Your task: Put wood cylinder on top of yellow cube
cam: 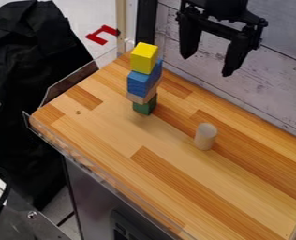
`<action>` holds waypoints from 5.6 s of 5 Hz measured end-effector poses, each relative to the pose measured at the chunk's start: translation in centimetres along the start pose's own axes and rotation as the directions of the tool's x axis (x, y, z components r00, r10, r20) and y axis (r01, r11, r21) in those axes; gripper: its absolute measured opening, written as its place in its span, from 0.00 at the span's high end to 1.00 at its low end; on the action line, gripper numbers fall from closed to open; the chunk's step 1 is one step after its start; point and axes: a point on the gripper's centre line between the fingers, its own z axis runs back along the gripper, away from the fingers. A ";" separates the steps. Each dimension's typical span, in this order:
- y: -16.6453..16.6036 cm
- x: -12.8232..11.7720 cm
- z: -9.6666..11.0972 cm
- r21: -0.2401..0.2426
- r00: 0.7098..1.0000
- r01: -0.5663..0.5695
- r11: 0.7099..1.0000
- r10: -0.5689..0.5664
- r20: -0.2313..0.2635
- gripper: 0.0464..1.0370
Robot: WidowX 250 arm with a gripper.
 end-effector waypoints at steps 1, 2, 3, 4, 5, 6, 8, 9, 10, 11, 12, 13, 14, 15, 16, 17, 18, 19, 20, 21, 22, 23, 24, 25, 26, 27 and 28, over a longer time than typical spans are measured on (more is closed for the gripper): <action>0.1 -0.2 -1.1 0.003 0.999 -0.005 1.000 0.005 -0.037 0.04; 0.2 0.0 -2.9 0.026 0.995 -0.040 0.999 0.042 -0.091 0.04; -0.5 0.0 -3.8 0.018 0.995 -0.058 0.998 0.059 -0.083 0.04; -0.6 0.2 -5.5 0.012 0.992 -0.076 0.997 0.077 -0.095 0.04; -0.7 0.4 -6.7 0.014 0.990 -0.093 0.996 0.094 -0.101 0.04; -1.2 0.2 -8.1 -0.023 0.991 -0.104 0.994 0.102 -0.092 0.04; -1.1 0.3 -9.9 -0.045 0.991 -0.113 0.993 0.109 -0.081 0.04; -0.9 0.0 -11.0 -0.025 0.986 -0.118 0.993 0.114 -0.120 0.04; -0.8 0.1 -11.8 -0.015 0.984 -0.118 0.993 0.115 -0.138 0.04; -0.7 0.2 -12.6 -0.012 0.981 -0.114 0.993 0.111 -0.160 0.04; -0.7 0.4 -13.2 -0.017 0.979 -0.116 0.993 0.112 -0.171 0.04; -0.8 0.7 -13.5 -0.023 0.978 -0.120 0.993 0.114 -0.174 0.09; -0.9 0.9 -14.1 -0.037 0.978 -0.126 0.991 0.118 -0.170 0.38; -0.9 1.1 -14.1 -0.039 0.980 -0.132 0.990 0.125 -0.155 0.49; -0.9 1.1 -14.1 -0.036 0.978 -0.147 0.988 0.140 -0.154 0.49; -0.4 1.6 -9.4 -0.003 0.986 -0.156 0.988 0.156 -0.051 0.49; -0.3 1.4 -4.6 -0.015 0.984 -0.168 0.986 0.168 0.053 0.49; 0.7 1.1 0.8 -0.026 0.976 -0.196 0.980 0.197 0.096 0.49; 2.4 0.6 2.6 -0.025 0.964 -0.253 0.967 0.254 0.075 0.49; 3.9 0.7 3.0 -0.023 0.950 -0.302 0.953 0.302 0.079 0.49; 5.2 0.5 3.3 -0.014 0.940 -0.334 0.942 0.334 0.073 0.49; 6.5 0.5 3.1 -0.012 0.928 -0.367 0.930 0.367 0.065 0.49; 7.4 0.6 2.5 -0.006 0.919 -0.390 0.921 0.390 0.052 0.49; 8.2 0.6 1.6 0.017 0.915 -0.404 0.915 0.404 0.025 0.49; 8.9 0.6 0.9 0.026 0.909 -0.415 0.909 0.416 -0.014 0.49; 9.6 0.3 -0.1 0.026 0.897 -0.436 0.899 0.437 -0.060 0.49; 10.0 0.1 0.0 0.026 0.891 -0.447 0.894 0.448 -0.069 0.49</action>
